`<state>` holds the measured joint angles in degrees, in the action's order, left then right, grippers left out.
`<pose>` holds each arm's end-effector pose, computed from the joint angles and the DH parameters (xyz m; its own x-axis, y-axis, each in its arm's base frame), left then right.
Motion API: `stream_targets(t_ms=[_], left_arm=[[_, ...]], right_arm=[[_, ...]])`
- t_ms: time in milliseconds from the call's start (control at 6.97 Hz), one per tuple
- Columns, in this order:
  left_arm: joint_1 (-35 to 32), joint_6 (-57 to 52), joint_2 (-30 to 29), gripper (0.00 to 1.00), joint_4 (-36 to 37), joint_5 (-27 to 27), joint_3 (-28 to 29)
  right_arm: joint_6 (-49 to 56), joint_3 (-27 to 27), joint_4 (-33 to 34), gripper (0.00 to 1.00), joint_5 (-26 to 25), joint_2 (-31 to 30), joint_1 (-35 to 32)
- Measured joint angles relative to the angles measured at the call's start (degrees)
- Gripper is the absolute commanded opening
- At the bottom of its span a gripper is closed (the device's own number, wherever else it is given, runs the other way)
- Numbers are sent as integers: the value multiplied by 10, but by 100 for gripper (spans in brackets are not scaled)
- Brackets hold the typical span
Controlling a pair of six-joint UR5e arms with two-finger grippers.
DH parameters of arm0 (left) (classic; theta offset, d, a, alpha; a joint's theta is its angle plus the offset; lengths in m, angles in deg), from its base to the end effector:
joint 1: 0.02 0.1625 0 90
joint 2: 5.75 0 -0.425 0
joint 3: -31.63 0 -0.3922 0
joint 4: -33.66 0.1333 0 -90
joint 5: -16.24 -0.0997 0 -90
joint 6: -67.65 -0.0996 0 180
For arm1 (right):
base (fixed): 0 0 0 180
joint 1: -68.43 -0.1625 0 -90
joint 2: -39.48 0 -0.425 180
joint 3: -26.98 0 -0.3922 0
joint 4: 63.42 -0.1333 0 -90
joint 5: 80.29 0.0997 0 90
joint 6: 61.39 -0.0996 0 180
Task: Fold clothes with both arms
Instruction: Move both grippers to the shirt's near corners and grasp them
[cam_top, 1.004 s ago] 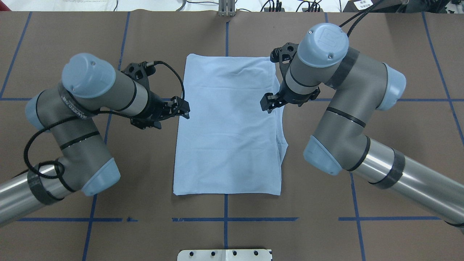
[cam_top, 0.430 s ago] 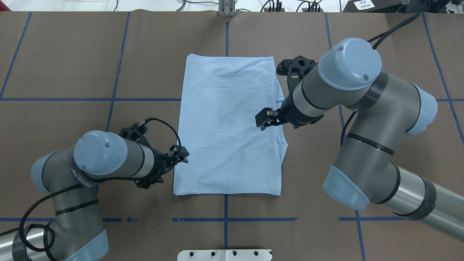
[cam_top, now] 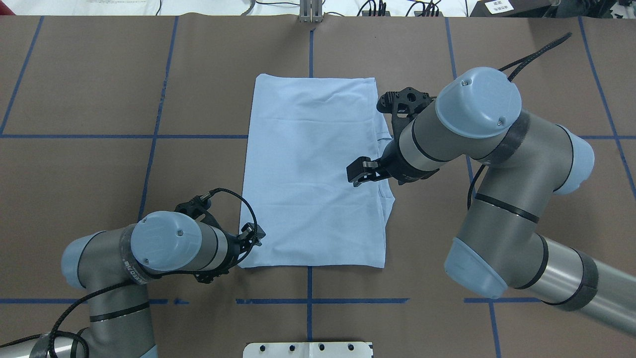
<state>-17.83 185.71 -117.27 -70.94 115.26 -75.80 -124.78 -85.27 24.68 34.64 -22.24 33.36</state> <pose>0.5346 -0.2953 0.2896 0.4135 -0.6208 -0.6660 0.4267 0.7783 -0.4606 -0.4247 -0.4097 0.2101 0.5571 -0.1052 0.8238 0.0022 0.9921 0.1252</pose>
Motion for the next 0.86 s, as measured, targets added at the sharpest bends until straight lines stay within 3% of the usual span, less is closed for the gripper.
stream_targets(t_ms=[860], left_arm=[[7, 6, -4, 84, 4, -15, 9]], right_arm=[[-1, 2, -1, 100, -1, -4, 2]])
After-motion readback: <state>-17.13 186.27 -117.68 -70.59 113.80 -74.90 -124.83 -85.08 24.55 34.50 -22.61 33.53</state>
